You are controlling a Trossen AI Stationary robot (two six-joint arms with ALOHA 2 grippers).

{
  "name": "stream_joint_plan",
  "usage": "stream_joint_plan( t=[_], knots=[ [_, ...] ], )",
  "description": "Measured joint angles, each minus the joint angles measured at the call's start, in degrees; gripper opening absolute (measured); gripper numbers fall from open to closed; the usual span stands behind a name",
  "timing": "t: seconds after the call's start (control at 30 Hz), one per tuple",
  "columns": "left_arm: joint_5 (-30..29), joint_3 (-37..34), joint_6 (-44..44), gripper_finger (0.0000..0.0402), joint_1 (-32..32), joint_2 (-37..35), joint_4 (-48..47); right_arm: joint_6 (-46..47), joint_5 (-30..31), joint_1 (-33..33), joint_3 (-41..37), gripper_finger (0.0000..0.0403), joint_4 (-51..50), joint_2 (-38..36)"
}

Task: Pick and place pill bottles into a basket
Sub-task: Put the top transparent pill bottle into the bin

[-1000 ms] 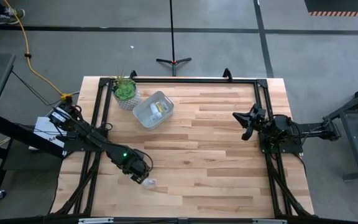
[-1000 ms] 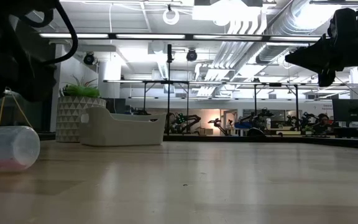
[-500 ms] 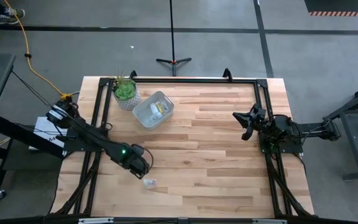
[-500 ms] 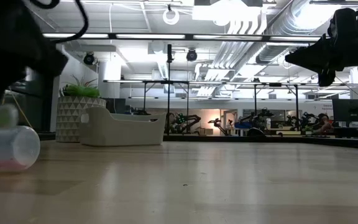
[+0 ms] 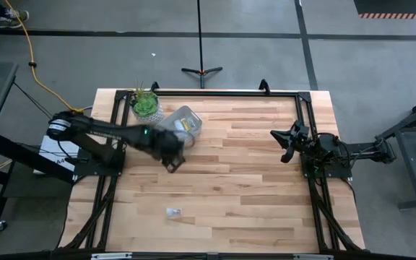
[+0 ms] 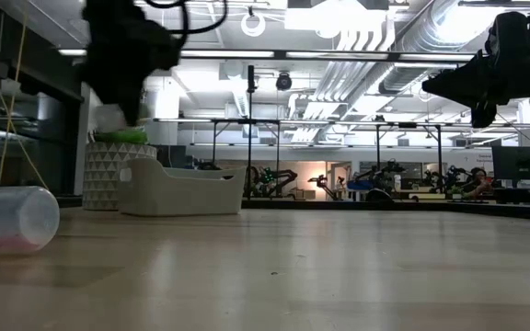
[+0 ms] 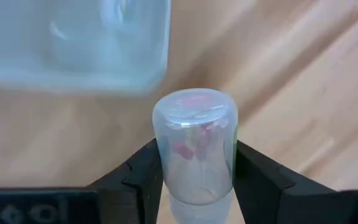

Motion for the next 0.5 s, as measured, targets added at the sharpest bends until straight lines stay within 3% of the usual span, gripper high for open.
stream_joint_plan(
  t=[0.23,0.5],
  knots=[
    [-2.39,3.03,10.73,0.0199,12.32,0.33,3.53,1.84,-0.01,0.00,0.02,0.0002,0.04,0.00],
    [-6.41,3.01,22.74,0.0199,19.77,1.83,3.81,1.48,0.26,-0.02,0.02,0.0003,0.04,0.00]
  ],
)
